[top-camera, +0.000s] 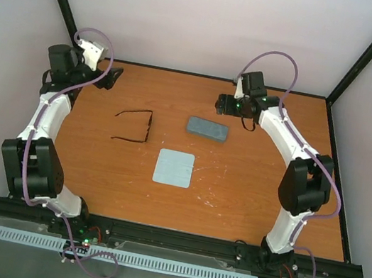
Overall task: Organize the sunglasses
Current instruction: Adjust the sunglasses case at the center of the board.
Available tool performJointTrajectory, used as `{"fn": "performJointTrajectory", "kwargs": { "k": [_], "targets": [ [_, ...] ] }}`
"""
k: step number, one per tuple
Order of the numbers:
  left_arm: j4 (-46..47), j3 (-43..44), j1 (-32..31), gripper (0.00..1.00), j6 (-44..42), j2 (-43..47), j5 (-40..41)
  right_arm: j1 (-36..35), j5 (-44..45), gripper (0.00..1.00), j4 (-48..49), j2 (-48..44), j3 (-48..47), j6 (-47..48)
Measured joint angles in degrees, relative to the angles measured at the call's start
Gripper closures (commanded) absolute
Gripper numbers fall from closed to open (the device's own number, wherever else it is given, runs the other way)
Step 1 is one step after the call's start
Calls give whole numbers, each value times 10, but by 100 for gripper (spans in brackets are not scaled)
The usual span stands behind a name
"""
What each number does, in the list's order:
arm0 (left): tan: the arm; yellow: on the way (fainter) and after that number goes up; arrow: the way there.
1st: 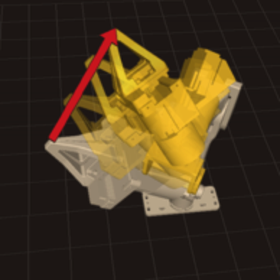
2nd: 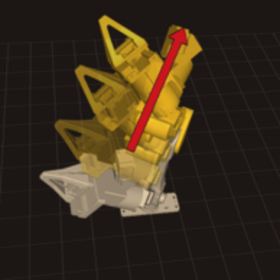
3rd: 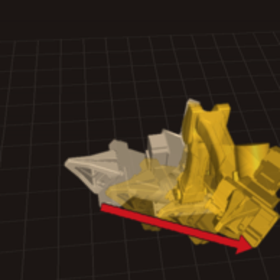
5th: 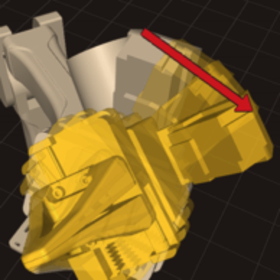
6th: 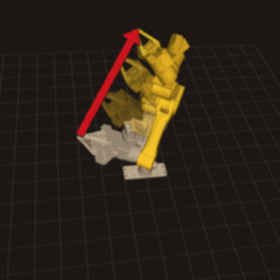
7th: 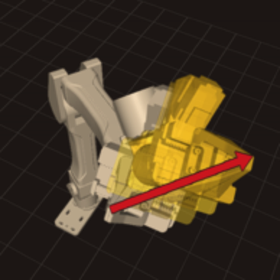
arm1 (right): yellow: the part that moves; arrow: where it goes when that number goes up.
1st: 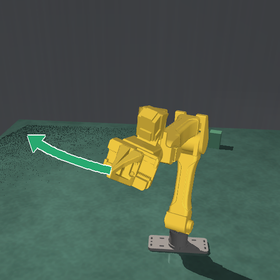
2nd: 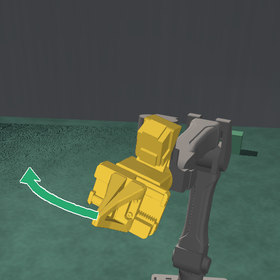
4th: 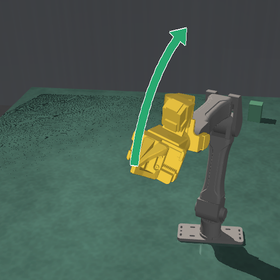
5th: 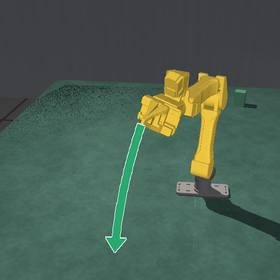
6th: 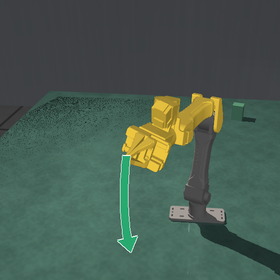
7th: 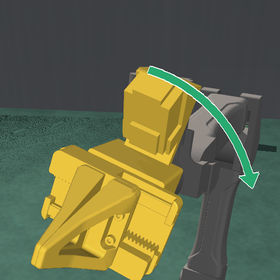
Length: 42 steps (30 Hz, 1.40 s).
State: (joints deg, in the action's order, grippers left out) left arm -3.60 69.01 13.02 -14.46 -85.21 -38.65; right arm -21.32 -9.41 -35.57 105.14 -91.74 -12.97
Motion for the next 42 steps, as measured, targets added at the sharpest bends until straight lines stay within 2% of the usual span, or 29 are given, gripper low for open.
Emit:
{"fn": "performJointTrajectory", "kwargs": {
  "k": [2,3,4,7,9,14,20,42],
  "targets": [
    [-4,9,0,11,-2,-12,-2,0,14,67,-8,22,-24,7],
    [-5,12,0,11,-4,-17,-3,0,20,81,-13,39,-43,9],
    [-8,15,0,12,-6,-21,-4,0,25,86,-15,60,-65,10],
    [-16,25,0,13,-14,-33,-5,0,36,89,-26,134,-139,14],
    [-21,30,0,13,-19,-38,-6,-1,42,97,-40,184,-186,15],
    [-30,30,0,13,-26,-45,-6,-1,58,97,-82,273,-260,22],
    [-35,30,0,15,-43,-45,-7,-1,59,97,-123,313,-293,29],
    [-37,30,0,18,-89,-67,-55,-14,9,96,-198,299,-220,40]
  ]
}}
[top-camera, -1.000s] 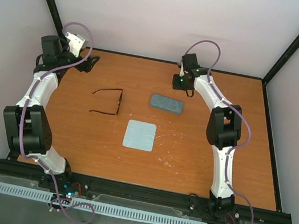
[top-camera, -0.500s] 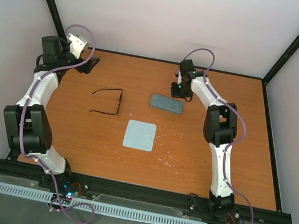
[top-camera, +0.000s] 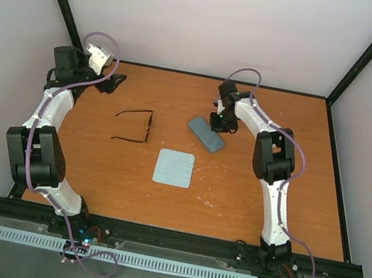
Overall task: Organize the sunglasses
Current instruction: Adjust the sunglasses case at the center of the board, then pick up the sunglasses case from the center of the board.
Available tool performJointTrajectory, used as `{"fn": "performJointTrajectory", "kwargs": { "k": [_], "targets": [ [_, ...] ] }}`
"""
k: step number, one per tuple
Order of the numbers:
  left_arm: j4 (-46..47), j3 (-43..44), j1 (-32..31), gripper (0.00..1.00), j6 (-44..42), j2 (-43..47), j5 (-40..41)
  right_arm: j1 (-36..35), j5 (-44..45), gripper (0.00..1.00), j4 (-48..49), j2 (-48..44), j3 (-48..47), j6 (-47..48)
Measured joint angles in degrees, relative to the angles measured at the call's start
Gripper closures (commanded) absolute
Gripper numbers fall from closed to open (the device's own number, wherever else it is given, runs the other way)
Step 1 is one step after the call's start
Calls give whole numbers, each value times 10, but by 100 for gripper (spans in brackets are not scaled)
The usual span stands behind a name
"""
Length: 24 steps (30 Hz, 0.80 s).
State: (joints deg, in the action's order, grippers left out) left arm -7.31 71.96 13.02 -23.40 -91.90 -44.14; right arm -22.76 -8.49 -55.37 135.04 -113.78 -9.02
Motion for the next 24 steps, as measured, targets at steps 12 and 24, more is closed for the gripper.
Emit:
{"fn": "performJointTrajectory", "kwargs": {
  "k": [12,24],
  "targets": [
    [0,0,0,17,1,-7,-23,-34,35,20,-55,-111,17,1],
    [0,0,0,17,0,-19,-29,-108,40,7,-76,-127,90,65]
  ]
}}
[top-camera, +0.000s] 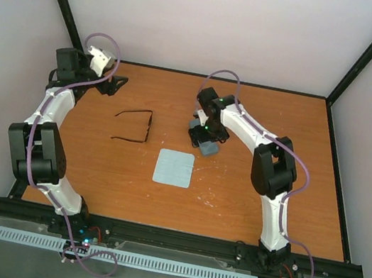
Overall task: Organize the sunglasses
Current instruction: Pick up the sunglasses case from the center of the board.
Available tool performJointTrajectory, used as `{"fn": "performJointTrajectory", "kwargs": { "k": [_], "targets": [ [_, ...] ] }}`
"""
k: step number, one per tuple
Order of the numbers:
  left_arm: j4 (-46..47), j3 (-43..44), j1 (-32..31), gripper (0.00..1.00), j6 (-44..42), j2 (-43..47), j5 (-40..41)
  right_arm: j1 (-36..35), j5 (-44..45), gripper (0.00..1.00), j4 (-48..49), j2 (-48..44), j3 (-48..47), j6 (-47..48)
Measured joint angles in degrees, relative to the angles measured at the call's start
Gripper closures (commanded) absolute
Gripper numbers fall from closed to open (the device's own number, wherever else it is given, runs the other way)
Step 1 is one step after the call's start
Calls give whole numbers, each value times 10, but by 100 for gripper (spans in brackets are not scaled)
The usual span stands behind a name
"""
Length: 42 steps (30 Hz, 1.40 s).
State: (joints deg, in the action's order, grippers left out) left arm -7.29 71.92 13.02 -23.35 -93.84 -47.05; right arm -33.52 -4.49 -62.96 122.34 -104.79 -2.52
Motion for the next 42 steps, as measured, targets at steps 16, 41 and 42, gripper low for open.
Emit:
{"fn": "performJointTrajectory", "kwargs": {
  "k": [16,41,42],
  "targets": [
    [0,-3,0,17,0,-5,0,1,41,6,10,84,-44,11],
    [-19,-4,-14,16,0,-16,-52,2,16,71,10,99,-70,12],
    [-25,-4,-20,15,0,-16,-56,2,9,74,10,99,-70,12]
  ]
}}
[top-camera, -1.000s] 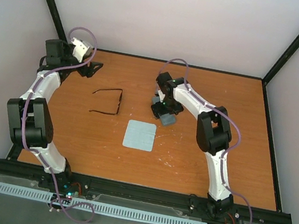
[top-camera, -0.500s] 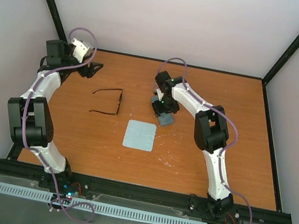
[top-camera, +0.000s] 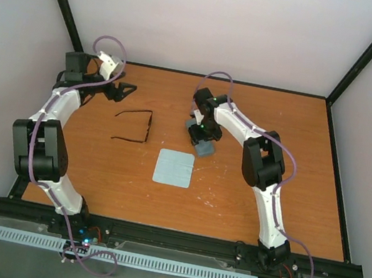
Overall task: Organize the sunglasses
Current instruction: Pick up the sunglasses case from the center of the board, then open the sunglasses case.
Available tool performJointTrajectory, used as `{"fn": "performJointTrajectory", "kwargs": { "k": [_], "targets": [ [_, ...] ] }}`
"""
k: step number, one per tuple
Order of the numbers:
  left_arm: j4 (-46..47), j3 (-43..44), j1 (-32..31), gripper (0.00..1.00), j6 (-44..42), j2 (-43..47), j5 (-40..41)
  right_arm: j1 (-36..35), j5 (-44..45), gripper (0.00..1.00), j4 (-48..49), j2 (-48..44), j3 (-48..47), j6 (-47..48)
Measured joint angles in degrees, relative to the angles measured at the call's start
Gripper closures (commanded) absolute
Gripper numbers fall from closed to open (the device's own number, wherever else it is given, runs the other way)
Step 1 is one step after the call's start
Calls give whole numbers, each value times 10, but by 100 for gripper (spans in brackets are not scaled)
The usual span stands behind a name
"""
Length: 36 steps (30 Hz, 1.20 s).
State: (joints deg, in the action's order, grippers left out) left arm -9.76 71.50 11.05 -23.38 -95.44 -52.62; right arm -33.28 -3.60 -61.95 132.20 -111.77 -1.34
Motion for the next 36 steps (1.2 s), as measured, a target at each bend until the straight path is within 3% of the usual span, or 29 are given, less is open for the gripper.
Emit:
{"fn": "performJointTrajectory", "kwargs": {
  "k": [4,7,17,24,36],
  "targets": [
    [-19,0,-33,23,0,0,-17,5,-38,87,1,-9,0,-9],
    [-26,0,-53,23,5,-1,-30,15,-82,97,12,-29,9,-22],
    [-31,-6,-109,18,51,-2,-57,94,-321,97,158,-167,145,-121],
    [-23,-6,-151,17,89,-19,-87,88,-472,97,313,-182,224,-212],
    [3,-6,-162,17,154,-37,-118,78,-574,97,433,-197,238,-270]
  ]
}}
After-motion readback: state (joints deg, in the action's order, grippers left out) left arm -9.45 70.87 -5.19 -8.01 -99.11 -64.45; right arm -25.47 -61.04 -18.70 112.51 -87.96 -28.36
